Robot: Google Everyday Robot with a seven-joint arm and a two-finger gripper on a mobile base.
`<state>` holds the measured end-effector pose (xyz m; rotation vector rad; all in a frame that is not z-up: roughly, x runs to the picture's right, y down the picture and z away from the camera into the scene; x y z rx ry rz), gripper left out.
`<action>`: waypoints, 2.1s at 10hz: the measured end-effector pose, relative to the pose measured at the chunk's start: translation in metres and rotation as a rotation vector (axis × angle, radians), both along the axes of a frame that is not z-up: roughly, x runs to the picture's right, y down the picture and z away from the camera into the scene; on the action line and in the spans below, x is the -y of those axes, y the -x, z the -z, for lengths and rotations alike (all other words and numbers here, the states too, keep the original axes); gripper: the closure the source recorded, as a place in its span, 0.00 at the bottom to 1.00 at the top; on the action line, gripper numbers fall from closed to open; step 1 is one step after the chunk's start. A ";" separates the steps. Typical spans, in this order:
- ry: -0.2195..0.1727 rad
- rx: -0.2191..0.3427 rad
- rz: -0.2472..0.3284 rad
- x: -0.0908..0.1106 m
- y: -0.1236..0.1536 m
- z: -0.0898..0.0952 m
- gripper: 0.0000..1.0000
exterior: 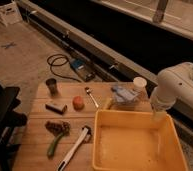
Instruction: Place brush in paper cup
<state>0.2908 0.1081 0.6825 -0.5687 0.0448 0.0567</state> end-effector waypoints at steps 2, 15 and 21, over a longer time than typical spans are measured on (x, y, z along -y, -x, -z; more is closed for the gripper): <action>0.000 0.001 0.001 0.000 0.001 0.000 0.35; 0.000 0.000 0.001 0.000 0.000 0.000 0.35; -0.015 -0.010 0.038 0.002 0.002 0.001 0.35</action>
